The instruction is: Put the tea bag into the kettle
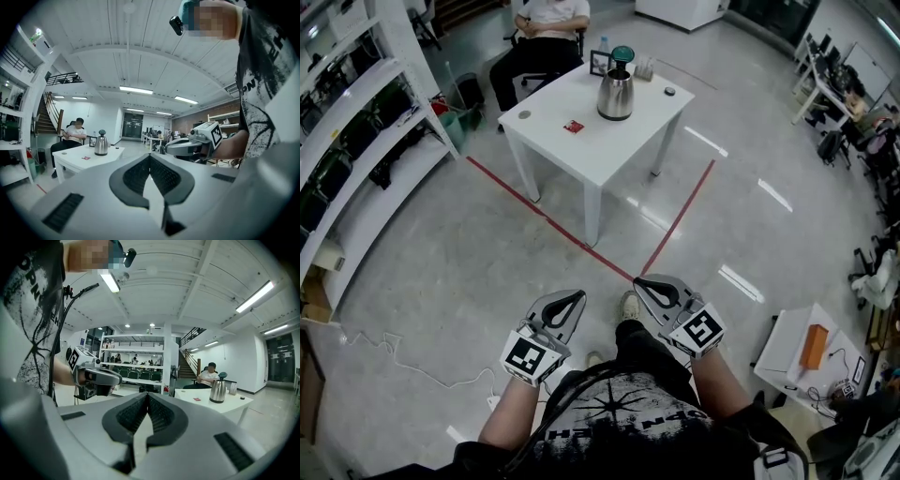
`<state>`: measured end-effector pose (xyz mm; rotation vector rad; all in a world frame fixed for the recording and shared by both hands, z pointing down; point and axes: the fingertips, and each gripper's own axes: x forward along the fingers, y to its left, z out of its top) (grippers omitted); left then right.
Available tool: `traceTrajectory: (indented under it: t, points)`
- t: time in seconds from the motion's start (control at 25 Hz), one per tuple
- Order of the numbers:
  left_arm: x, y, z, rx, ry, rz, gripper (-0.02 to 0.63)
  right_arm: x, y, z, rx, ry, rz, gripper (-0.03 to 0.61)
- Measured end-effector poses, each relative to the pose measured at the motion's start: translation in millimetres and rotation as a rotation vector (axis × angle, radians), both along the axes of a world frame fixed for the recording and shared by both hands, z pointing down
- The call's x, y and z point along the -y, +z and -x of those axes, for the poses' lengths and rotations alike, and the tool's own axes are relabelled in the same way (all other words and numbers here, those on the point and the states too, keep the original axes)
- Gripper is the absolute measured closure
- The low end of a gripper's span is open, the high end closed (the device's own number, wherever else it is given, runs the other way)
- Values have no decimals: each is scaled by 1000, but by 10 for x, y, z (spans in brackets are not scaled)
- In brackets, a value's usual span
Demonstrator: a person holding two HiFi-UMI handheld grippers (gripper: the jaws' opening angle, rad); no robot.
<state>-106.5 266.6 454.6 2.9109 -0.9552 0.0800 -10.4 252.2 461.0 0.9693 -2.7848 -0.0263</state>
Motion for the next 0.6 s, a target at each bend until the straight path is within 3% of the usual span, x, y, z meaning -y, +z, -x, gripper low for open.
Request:
traceTrajectory:
  t: [0.28,0.6]
  points:
    - [516,16,-105,17,-42,5,606,597,42,-100,28,-34,1,568]
    - [1477,-180,-310,57,-117,-14,606,1517,-134,-352,58,-94,-17,568]
